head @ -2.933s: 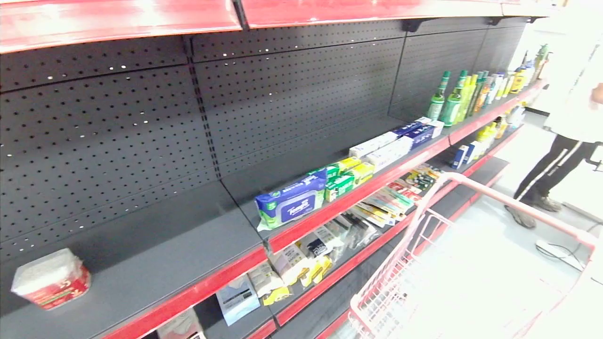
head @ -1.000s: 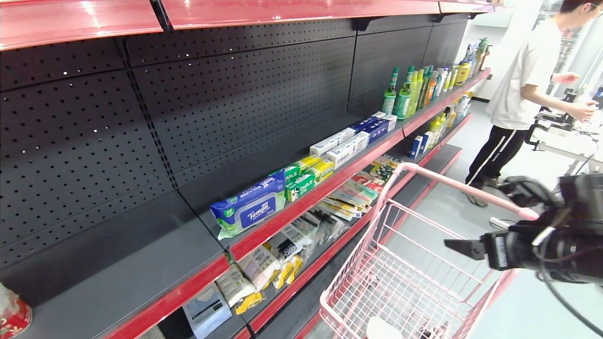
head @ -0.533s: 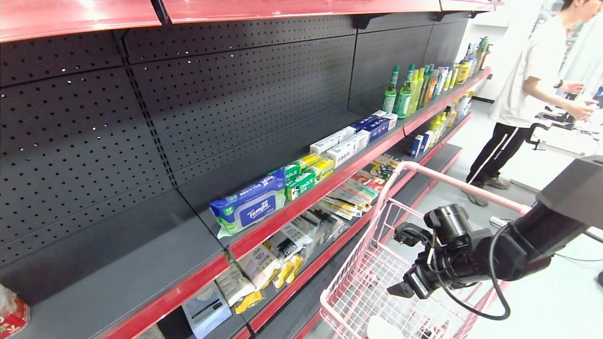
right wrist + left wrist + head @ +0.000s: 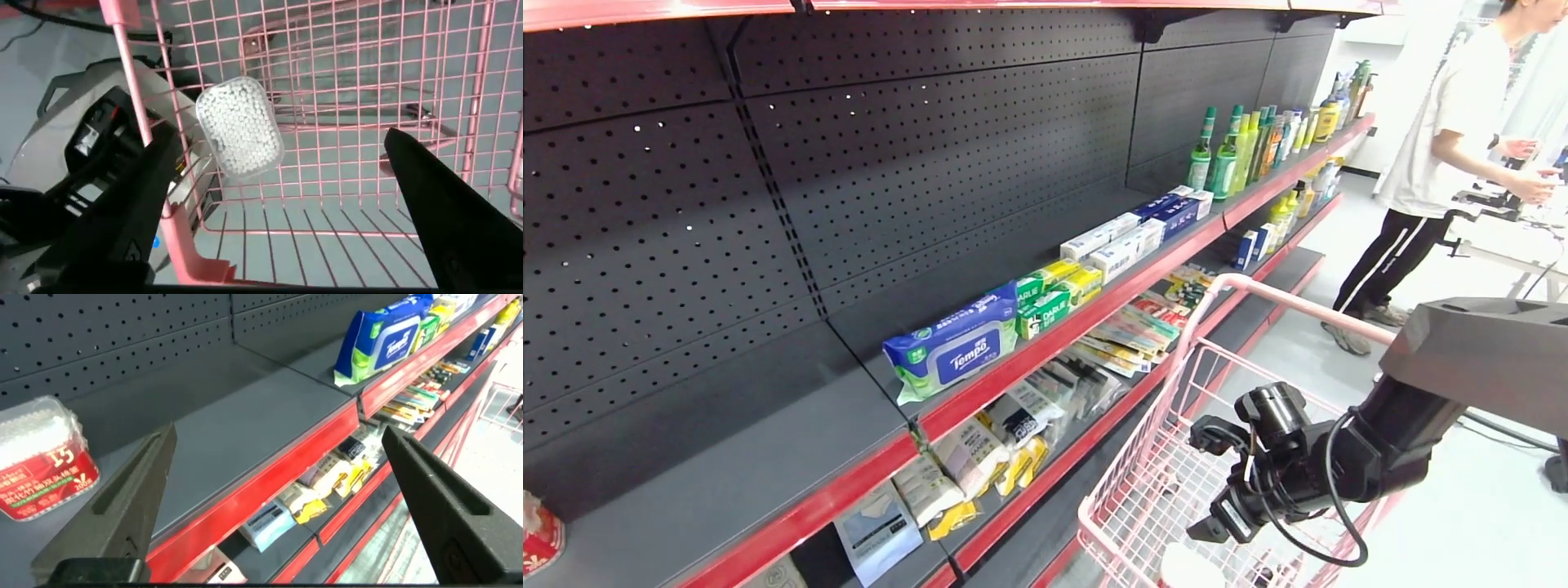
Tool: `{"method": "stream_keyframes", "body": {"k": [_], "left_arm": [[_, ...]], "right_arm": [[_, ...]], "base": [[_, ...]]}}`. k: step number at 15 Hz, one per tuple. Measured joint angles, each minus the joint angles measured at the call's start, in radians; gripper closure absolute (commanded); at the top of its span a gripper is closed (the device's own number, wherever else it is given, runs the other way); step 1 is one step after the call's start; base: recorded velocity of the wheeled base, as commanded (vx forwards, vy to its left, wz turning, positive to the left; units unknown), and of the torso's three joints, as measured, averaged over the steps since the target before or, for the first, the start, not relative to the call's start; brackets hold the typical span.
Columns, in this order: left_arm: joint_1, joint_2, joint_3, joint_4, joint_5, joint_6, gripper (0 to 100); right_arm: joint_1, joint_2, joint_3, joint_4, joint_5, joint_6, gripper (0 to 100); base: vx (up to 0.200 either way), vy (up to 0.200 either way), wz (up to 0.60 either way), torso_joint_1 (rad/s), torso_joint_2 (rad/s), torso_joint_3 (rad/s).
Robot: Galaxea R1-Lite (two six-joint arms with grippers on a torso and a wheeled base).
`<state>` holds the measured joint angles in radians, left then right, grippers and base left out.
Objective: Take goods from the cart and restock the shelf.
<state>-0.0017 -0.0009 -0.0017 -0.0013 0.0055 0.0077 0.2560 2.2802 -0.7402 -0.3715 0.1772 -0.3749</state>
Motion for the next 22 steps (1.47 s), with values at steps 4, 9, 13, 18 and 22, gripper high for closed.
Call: {"method": "stream_keyframes", "body": {"k": [4, 9, 13, 18, 22], "left_arm": [[0.000, 0.000, 0.000, 0.000, 0.000, 0.000, 0], [0.000, 0.000, 0.000, 0.000, 0.000, 0.000, 0], [0.000, 0.000, 0.000, 0.000, 0.000, 0.000, 0], [0.000, 0.000, 0.000, 0.000, 0.001, -0.001, 0], [0.000, 0.000, 0.000, -0.001, 0.000, -0.001, 0]], "right_arm": [[0.001, 0.022, 0.005, -0.001, 0.001, -0.021, 0], [0.001, 0.027, 0.011, -0.001, 0.029, -0.035, 0], [-0.003, 0.027, 0.012, -0.001, 0.030, -0.082, 0], [0.002, 0.024, 0.013, -0.004, 0.032, -0.102, 0], [0.021, 0.011, 0.039, -0.004, 0.070, -0.105, 0]], "base": [[0.000, 0.000, 0.00, -0.143, 0.31, 0.166], [0.000, 0.000, 0.00, -0.147, 0.35, 0.187], [0.000, 0.000, 0.00, -0.151, 0.34, 0.192], [0.000, 0.000, 0.00, -0.048, 0.12, 0.065], [0.000, 0.000, 0.00, -0.052, 0.12, 0.076]]}}
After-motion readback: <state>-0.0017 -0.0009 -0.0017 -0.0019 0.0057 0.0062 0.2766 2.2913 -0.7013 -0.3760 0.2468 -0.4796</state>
